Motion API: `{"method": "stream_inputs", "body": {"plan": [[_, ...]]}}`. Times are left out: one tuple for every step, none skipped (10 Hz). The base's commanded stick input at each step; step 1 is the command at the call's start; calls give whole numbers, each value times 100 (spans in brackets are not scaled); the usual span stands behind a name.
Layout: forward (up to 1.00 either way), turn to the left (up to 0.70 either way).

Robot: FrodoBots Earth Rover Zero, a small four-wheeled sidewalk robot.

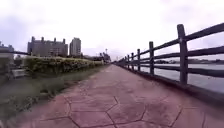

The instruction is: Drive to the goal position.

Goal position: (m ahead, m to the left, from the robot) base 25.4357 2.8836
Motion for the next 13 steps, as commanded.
{"method": "stream_inputs", "body": {"plan": [[100,-1],[100,-18],[100,-37],[100,-2],[100,0],[100,0],[100,0],[100,0],[100,0],[100,0],[100,0],[100,0],[100,0]]}}
